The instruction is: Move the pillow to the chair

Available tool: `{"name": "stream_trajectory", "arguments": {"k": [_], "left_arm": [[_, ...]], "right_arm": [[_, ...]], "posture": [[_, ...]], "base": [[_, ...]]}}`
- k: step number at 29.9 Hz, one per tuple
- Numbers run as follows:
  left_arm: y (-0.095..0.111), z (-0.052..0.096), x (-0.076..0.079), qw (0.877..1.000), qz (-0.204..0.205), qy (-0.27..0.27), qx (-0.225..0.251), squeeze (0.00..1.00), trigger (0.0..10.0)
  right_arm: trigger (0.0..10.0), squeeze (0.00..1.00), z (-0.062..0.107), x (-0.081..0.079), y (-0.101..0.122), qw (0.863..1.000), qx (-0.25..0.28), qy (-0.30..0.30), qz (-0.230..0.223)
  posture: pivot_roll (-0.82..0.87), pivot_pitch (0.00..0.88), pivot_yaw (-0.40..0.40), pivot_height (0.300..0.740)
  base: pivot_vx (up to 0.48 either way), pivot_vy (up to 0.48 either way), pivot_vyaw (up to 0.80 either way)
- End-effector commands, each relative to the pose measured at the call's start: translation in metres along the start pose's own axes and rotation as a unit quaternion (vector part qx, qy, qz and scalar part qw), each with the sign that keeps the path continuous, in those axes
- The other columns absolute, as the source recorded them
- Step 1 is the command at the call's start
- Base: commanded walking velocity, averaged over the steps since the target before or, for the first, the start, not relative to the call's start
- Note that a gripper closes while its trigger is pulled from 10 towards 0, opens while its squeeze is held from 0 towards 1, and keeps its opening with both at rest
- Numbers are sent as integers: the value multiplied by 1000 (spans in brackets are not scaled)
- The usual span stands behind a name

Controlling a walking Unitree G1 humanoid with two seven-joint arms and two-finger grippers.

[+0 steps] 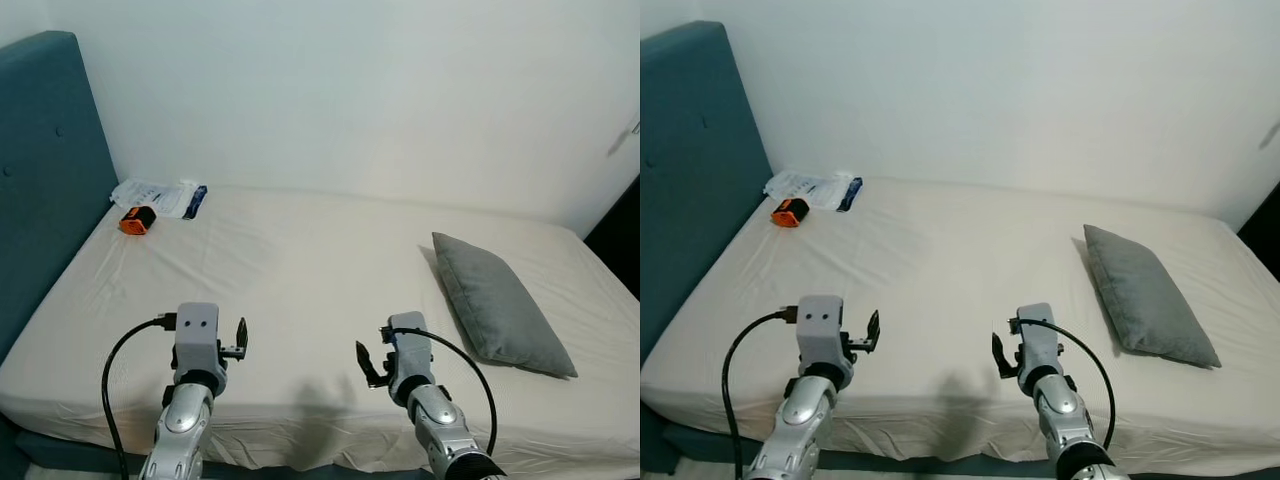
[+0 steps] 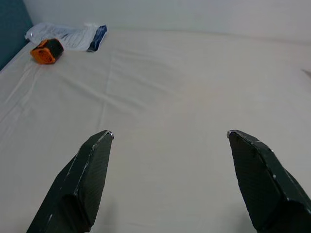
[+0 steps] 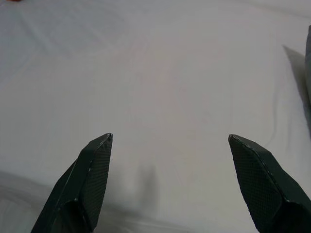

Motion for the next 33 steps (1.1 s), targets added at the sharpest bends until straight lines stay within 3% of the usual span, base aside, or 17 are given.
{"name": "stream_trajectory", "arguments": {"k": [1,25,33], "left_arm": [[-1,1,5,1000,-8,-8,-4,0,10000],[-4,4,6,1000,-10,-11,-10,0,10000],[-7,1,4,1000,-6,-16,-26,0,10000]], "right_arm": [[10000,0,2,7,-1,1000,-1,-14,-5],[10000,0,3,9,-3,1000,-2,-15,-5],[10000,0,4,10,-4,1000,-2,-19,-9]], "posture": [[72,0,-108,740],[64,0,-103,740],[59,0,-94,740]], "base": [[0,-398,0],[0,-397,0],[0,216,0]]}}
Point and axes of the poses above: a point about 5 cm out from each wrist's last joint towards the gripper, its own z axis pointing back from the gripper into the wrist, its own y axis along the axis of the wrist's last joint, x = y × z, the point moved 2 cm from there along -z, pointing out of the wrist towards the gripper, and after that the axes turned 6 degrees about -z, right-handed, at the moved point
